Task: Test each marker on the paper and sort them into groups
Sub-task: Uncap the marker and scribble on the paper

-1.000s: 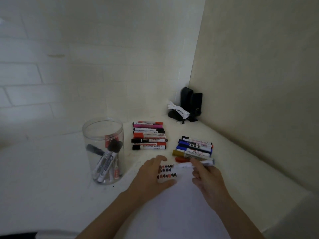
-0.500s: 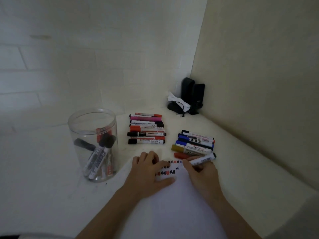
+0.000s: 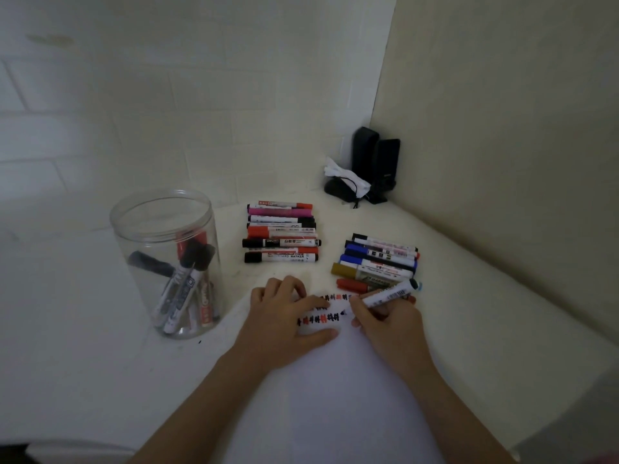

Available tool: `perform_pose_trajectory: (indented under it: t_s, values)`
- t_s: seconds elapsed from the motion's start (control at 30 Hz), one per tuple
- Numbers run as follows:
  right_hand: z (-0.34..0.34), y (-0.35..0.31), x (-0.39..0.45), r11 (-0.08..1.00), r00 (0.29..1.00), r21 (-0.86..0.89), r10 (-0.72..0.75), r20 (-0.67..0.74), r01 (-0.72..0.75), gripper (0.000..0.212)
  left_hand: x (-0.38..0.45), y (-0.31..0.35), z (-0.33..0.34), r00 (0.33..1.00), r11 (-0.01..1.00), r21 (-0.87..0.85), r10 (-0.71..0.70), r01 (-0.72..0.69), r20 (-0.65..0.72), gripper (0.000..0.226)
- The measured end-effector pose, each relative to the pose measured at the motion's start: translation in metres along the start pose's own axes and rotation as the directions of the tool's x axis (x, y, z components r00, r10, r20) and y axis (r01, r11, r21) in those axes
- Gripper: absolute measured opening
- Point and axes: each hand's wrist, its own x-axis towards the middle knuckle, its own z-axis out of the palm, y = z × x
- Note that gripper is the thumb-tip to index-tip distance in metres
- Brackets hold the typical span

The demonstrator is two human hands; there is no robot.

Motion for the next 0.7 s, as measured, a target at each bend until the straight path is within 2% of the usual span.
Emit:
perform_pose_trajectory:
  t_s: [0.33, 0.5, 0.7]
  values:
    - [-0.0005, 0.0005, -0.0009, 1.0, 1.0, 0.009, -0.001, -0.002, 0.001, 0.014, 0.0, -0.0012, 0.0021, 1.0, 0.999, -0.033, 0.004, -0.005, -0.03, 0.069]
    - [-0.0002, -0.0008, -0.0018, 1.0, 1.0, 0.006, -0.006, -0.012, 0.006, 0.008, -0.0006, -0.0003, 0.0003, 1.0, 1.0, -0.019, -0.002, 0.002, -0.015, 0.07]
    - [0.0004, -0.0013, -0.0023, 1.0, 1.0, 0.011, -0.009, -0.007, 0.009, 0.011, 0.0, 0.002, -0.0034, 1.0, 1.0, -0.021, -0.012, 0.012, 0.006, 0.074]
